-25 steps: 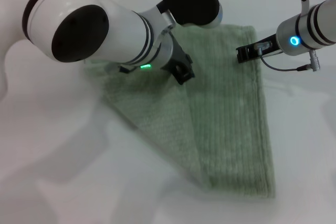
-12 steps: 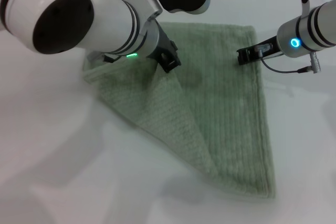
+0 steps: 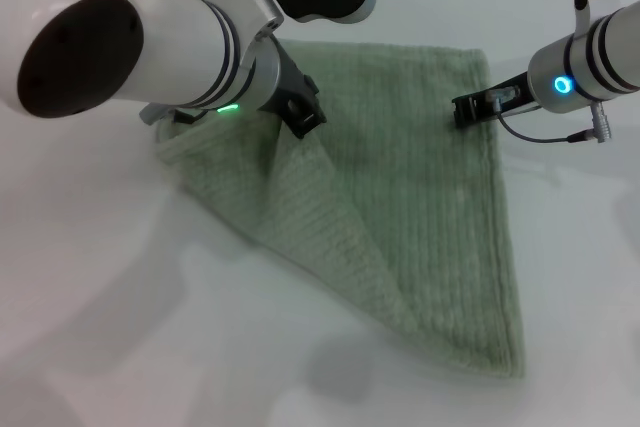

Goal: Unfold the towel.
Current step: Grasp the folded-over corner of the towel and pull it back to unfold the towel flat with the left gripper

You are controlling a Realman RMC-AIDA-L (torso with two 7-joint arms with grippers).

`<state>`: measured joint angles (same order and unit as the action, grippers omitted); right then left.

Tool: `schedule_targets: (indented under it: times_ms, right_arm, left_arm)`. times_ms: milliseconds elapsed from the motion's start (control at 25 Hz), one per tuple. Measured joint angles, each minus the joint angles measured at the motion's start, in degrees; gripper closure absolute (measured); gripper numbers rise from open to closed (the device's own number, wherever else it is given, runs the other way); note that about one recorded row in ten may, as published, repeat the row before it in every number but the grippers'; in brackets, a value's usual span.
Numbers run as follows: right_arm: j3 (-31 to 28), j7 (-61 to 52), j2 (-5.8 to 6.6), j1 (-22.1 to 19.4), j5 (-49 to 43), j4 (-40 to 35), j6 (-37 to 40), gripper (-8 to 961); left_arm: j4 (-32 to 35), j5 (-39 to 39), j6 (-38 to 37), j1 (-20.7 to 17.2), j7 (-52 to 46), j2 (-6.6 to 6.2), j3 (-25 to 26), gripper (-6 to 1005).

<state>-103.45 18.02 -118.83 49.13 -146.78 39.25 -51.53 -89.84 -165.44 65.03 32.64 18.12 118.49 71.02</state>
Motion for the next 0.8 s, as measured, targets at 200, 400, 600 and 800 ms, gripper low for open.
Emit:
schedule_targets:
  times_ms: [200, 400, 600, 800]
  right_arm:
    - [0.0, 0.0, 0.00, 0.0, 0.1, -0.1, -0.2, 953]
    - [0.1, 0.0, 0.00, -0.1, 0.5, 0.0, -0.3, 953]
    - [0.1, 0.0, 0.00, -0.1, 0.6, -0.1, -0.3, 953]
    - [0.1, 0.0, 0.00, -0.1, 0.6, -0.1, -0.4, 954]
  left_arm:
    - [-1.8, 0.0, 2.7, -0.9, -0.4, 0.03, -0.1, 982]
    - [-4.7, -0.1, 5.8, -1.6, -1.4, -0.05, -0.4, 981]
    - [-5.6, -0.1, 7.1, -2.7, -1.5, -0.04, -0.2, 980]
    - [-5.6, -0.1, 8.6, -3.2, -1.5, -0.09, 0.1, 979]
